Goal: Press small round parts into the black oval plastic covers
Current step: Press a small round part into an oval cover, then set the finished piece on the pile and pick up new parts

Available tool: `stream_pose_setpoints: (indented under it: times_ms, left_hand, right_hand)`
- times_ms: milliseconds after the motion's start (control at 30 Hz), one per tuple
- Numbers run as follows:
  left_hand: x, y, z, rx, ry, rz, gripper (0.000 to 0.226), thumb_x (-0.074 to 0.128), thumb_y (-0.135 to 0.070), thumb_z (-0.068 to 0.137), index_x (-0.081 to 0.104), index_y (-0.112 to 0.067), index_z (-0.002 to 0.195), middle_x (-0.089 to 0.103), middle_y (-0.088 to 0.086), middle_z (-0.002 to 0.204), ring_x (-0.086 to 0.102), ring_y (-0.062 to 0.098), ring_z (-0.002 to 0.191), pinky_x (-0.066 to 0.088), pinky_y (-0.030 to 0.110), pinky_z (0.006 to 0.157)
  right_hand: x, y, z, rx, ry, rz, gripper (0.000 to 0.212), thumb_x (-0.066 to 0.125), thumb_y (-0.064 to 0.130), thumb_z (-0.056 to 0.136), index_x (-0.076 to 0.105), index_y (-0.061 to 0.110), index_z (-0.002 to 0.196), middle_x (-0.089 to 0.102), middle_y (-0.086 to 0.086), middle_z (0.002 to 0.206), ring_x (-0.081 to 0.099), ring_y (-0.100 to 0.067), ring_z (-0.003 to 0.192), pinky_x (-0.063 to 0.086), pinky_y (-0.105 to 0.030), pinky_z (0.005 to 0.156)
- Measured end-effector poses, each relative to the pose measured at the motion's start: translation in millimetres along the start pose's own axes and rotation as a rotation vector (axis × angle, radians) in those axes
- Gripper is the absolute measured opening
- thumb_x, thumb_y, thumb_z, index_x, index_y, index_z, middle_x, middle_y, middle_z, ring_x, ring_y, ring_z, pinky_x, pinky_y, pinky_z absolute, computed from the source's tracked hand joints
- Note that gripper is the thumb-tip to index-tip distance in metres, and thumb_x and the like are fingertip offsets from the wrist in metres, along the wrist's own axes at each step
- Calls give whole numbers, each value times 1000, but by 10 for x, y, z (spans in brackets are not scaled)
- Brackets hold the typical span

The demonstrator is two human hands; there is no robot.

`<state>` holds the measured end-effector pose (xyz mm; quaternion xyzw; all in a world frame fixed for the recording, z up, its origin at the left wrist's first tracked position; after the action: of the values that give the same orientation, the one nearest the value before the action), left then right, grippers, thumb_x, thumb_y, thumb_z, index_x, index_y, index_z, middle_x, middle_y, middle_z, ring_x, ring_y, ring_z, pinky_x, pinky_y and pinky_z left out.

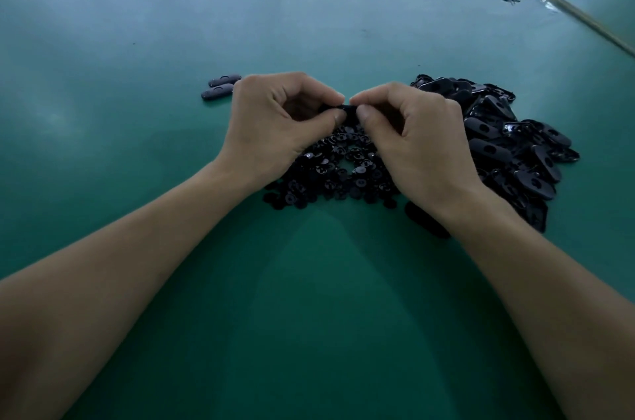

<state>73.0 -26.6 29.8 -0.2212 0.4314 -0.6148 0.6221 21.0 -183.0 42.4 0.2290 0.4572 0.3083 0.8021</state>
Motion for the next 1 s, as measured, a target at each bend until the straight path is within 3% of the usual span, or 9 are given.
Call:
stream_pose_setpoints:
  times_ms: [133,267,367,500,633,800,867,1000]
  left_hand:
    - [-122,22,42,-15,-163,84,22,79,-10,83,71,-30,88,71,-20,75,67,-2,66,51,14,66]
    - [-251,57,84,-50,-296,148,18,73,-15,87,70,-34,89,72,-14,79,71,10,68,57,24,66]
    - [-326,89,117,-103,-315,194,14,71,-18,88,71,-31,91,73,-12,83,73,8,73,62,34,72]
    - [-501,210,193,-193,-336,256,10,69,-20,88,71,-27,95,76,-7,87,74,10,78,62,36,76]
    - [-592,316,208,-229,-306,413,16,72,-23,86,77,-20,101,71,-10,81,67,-8,70,57,17,80]
    - [-628,440,218,-323,-233,569,21,75,-28,85,77,-20,104,65,-13,75,64,6,74,46,8,78]
    - [-620,466,215,-337,-212,618,25,75,-33,84,77,-23,106,66,-12,78,64,10,82,49,19,86]
    - [-618,509,222,-345,-178,686,31,75,-40,83,75,-26,111,71,3,107,65,24,106,52,40,97]
  right_hand:
    - [-17,-63,-26,-7,21,-455,31,49,24,102,63,18,129,60,-2,128,47,-24,121,35,-32,101]
    - [-22,-192,-64,124,139,-671,40,44,32,101,53,29,139,46,-2,145,34,-28,134,29,-45,106]
    - [-32,-225,-70,181,156,-706,37,39,37,101,59,31,132,54,-1,137,39,-28,127,29,-46,100]
    - [-50,-206,-55,169,113,-706,31,45,26,100,68,29,121,64,0,122,45,-29,117,32,-43,93]
    - [-57,-212,-43,170,92,-680,30,48,19,100,67,28,122,63,-5,121,46,-30,118,34,-42,94]
    - [-82,-211,-35,156,40,-618,36,54,10,96,64,25,126,56,-7,122,48,-31,115,35,-40,97]
    - [-81,-200,-26,140,31,-576,41,55,3,94,64,25,127,55,-8,120,52,-30,109,37,-39,96]
    - [-86,-160,-11,89,-10,-464,46,52,-7,92,65,21,126,54,-9,116,56,-25,98,46,-35,95]
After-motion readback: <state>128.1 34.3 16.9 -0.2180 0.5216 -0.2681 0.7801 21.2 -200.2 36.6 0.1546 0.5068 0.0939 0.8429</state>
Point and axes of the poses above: each hand's wrist, its own z-axis towards the middle knuckle, its own x-axis out of the palm, y = z × x, the point moved 5 cm from there along z, towards the middle knuckle
